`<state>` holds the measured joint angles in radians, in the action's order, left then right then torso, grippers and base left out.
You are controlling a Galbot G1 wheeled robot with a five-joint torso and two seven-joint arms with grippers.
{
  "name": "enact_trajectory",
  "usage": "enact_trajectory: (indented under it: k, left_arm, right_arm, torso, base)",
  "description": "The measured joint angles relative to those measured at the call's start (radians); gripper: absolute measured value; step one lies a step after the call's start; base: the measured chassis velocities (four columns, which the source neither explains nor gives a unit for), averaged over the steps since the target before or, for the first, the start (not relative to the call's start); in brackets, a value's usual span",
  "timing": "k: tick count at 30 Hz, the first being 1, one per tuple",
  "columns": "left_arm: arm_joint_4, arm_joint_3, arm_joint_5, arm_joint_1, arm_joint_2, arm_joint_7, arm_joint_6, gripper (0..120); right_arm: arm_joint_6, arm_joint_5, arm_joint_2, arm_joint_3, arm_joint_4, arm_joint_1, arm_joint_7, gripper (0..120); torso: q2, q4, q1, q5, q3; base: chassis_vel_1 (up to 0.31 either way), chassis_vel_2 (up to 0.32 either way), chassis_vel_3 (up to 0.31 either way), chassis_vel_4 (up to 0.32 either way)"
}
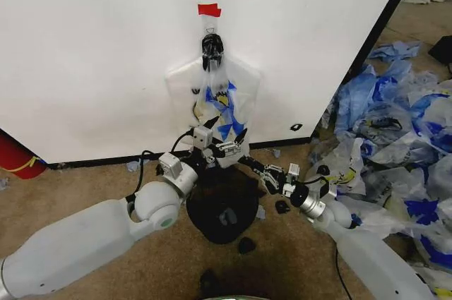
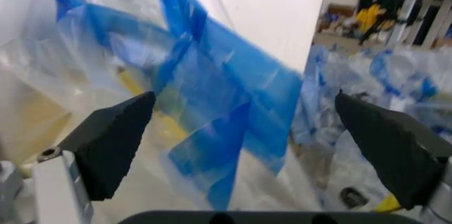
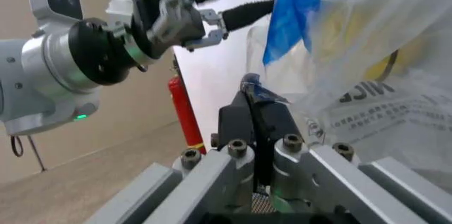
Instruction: Pick up the garbage bag from the wall and place it over the trash bin.
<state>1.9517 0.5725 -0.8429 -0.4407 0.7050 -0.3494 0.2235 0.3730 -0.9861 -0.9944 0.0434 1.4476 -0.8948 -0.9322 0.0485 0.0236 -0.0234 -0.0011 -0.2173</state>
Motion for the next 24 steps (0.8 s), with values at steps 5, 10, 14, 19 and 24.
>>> enact_trajectory:
  k: [5,10,14,19,24]
  left_arm:
    - [-0.008,0.019,0.036,0.006,-0.019,-0.016,-0.025,100]
    - [-0.01,0.047,0.041,0.033,-0.027,-0.047,-0.05,95]
    - [-0.01,0.056,0.013,0.061,-0.016,-0.067,-0.063,88]
    - [-0.016,0.09,0.012,0.103,-0.013,-0.08,-0.078,89]
    - [-0.022,0.129,0.031,0.135,-0.013,-0.09,-0.103,88]
  right_arm:
    - [-0.001,0.0,-0.001,-0.006,0.0,0.004,0.003,0]
    - [-0.001,0.001,-0.004,-0.01,-0.002,0.007,0.005,0]
    - [-0.001,0.003,-0.006,-0.01,-0.001,0.003,0.007,0]
    - [0.0,0.005,-0.006,-0.008,0.001,-0.002,0.009,0]
    - [0.001,0.008,-0.007,-0.002,0.004,-0.008,0.01,0]
  torso:
    - [0.0,0.0001,0.0,0.0,0.0]
    - [0.0,-0.0002,0.0,0.0,0.0]
    - [0.0,0.0001,0.0,0.0001,0.0]
    - [0.0,0.0,0.0,0.0001,0.0]
    - [0.0,0.0001,0.0,0.0001,0.0]
  base:
    - [0.0,0.0,0.0,0.0]
    - [0.0,0.0,0.0,0.0]
    - [0.0,0.0,0.0,0.0]
    - [0.0,0.0,0.0,0.0]
    - [0.0,0.0,0.0,0.0]
